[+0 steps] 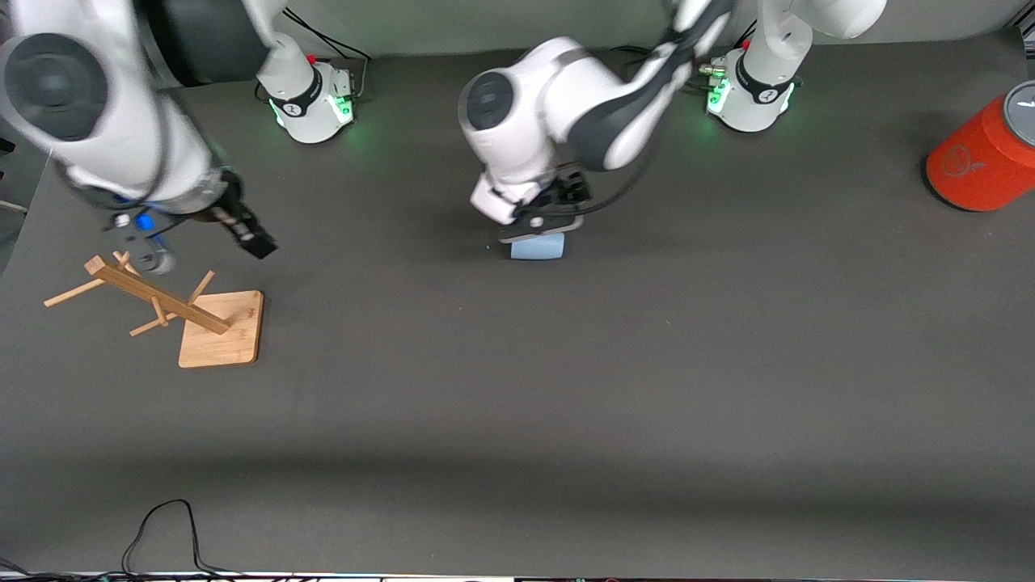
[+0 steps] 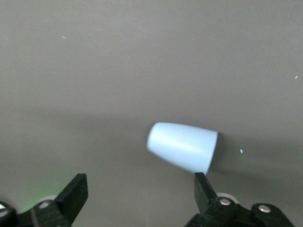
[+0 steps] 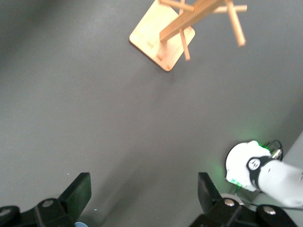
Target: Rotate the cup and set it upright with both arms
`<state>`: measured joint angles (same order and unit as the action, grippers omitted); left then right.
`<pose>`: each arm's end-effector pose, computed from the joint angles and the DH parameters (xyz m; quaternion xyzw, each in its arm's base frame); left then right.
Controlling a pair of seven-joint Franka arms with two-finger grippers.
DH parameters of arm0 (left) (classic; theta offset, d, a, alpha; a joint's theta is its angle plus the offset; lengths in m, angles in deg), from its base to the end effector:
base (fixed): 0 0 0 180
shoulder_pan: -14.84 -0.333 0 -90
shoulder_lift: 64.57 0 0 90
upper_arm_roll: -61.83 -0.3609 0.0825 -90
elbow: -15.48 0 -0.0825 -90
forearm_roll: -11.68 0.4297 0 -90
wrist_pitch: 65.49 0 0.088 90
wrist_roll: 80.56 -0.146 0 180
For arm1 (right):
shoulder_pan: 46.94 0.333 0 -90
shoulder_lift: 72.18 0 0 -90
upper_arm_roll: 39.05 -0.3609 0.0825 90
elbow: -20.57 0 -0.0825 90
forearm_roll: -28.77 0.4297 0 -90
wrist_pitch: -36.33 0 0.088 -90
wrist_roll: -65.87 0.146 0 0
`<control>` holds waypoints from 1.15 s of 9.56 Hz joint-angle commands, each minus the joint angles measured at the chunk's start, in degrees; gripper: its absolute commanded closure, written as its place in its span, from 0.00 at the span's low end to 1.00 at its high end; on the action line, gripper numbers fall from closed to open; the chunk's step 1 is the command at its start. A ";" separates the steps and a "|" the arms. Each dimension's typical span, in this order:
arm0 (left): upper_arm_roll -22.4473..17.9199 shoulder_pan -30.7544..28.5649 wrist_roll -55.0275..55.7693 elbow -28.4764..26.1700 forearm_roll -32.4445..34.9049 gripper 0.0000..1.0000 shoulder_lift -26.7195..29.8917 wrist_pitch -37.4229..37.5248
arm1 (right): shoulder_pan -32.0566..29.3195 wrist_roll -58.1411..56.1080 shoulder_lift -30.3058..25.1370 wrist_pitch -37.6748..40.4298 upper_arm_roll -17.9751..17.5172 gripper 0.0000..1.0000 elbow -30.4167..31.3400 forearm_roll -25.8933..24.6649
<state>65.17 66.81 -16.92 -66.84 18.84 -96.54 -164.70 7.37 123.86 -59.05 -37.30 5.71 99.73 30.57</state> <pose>0.4363 -0.5906 0.3310 -0.9889 -0.0564 0.0284 0.1347 0.5966 0.1580 0.6008 0.9018 -0.4072 -0.0714 0.1258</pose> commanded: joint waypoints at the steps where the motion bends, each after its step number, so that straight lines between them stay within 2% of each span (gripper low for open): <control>1: -1.22 5.57 4.63 6.83 4.86 0.00 -9.57 -0.01 | -9.52 -12.93 -4.41 -1.42 -4.47 0.00 3.10 0.22; 3: -1.22 7.78 5.17 6.74 7.42 0.00 -13.19 -0.37 | -23.75 -20.25 -7.84 -3.61 -16.23 0.00 5.73 -0.48; 4: -1.22 8.31 5.09 6.74 7.77 0.00 -14.07 -0.37 | -29.03 -24.98 -9.33 -5.36 -20.11 0.00 7.40 -0.48; 5: -1.22 8.75 5.08 6.74 8.82 0.10 -14.34 -0.20 | -35.09 -29.47 -10.65 -6.86 -25.20 0.00 8.90 -0.48; 7: -1.75 8.32 4.65 6.83 9.10 0.38 -14.52 0.06 | -48.27 -36.77 -11.63 -8.36 -36.71 0.00 10.14 -0.57; 8: -1.75 8.23 4.65 6.74 9.44 0.54 -14.52 0.41 | -52.42 -42.03 -11.72 -10.28 -39.98 0.00 10.58 -1.18; 9: -1.66 8.32 4.73 6.57 9.45 0.74 -14.52 0.77 | -54.47 -47.56 -12.07 -13.00 -40.80 0.00 11.89 -1.18; 10: -1.66 8.32 4.73 6.56 9.36 0.95 -14.52 0.77 | -57.62 -53.27 -13.03 -15.81 -43.41 0.00 13.47 -1.18; 11: -1.66 8.14 4.56 6.74 8.92 1.00 -14.35 0.86 | -59.04 -56.46 -14.00 -18.27 -44.83 0.00 14.79 -1.18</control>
<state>63.86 74.48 -12.28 -61.11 27.87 -110.15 -163.59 -49.44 72.20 -69.69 -52.24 -36.56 110.64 30.19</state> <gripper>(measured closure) 0.705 0.000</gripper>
